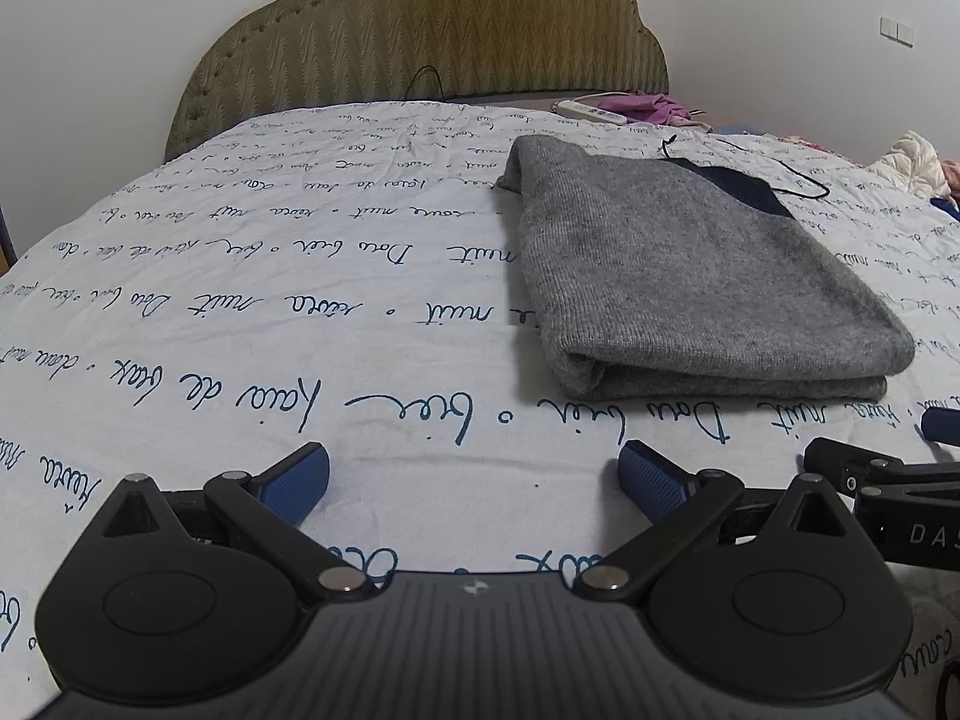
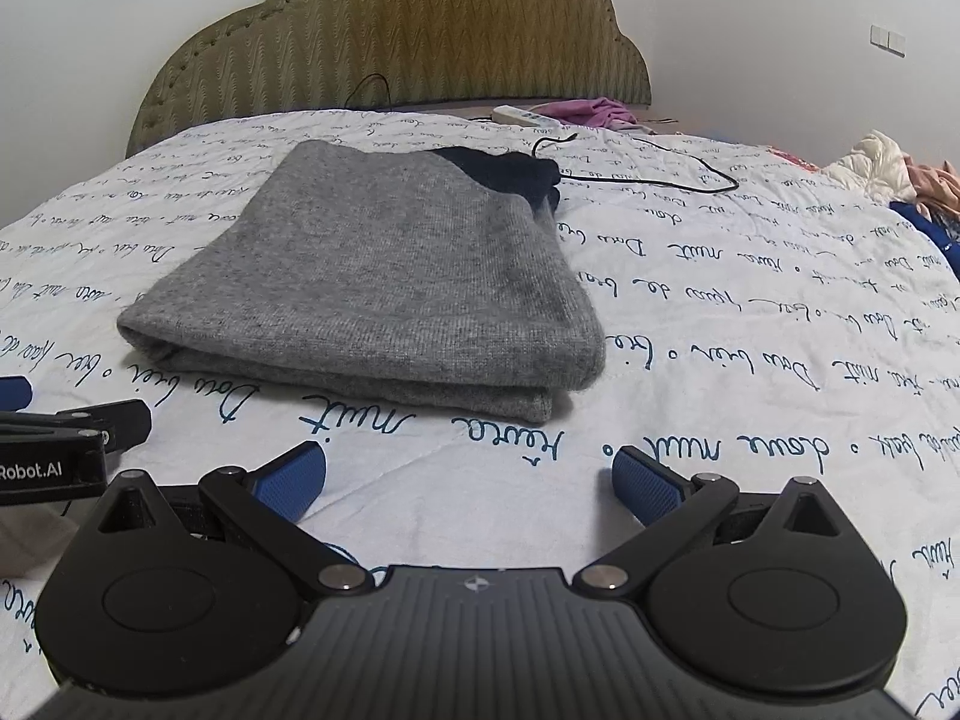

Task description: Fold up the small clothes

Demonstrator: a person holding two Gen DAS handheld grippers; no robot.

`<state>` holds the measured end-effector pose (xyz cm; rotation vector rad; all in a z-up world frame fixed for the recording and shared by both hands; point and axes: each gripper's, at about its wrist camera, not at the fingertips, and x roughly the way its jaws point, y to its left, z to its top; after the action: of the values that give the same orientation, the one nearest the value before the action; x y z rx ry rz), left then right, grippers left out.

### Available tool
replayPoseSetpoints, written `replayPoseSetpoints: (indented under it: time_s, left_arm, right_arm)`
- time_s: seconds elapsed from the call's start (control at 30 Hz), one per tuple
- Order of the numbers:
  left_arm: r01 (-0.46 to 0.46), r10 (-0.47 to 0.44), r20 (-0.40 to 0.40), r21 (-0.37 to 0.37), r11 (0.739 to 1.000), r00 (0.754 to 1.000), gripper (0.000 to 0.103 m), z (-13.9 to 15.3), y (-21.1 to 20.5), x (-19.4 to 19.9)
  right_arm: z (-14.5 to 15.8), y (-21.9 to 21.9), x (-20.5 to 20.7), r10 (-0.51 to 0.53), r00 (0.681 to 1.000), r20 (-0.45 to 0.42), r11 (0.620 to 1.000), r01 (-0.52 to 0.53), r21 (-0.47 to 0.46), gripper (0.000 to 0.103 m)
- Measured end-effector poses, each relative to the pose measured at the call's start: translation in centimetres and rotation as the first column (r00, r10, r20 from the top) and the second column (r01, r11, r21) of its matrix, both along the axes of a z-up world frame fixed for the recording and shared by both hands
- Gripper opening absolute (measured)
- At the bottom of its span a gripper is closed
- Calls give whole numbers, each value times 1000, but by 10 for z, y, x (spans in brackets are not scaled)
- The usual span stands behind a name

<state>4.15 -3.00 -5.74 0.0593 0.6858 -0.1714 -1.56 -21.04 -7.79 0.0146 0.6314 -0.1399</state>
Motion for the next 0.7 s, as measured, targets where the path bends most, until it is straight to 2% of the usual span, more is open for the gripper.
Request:
replayPoseSetpoints:
  time_s: [0.7]
  left_arm:
    - [2,-3,14,36,999,1000,103,-5,-7,0]
  right_arm:
    - [-7,-6,5,-17,1000,-2,1000,17,21,103]
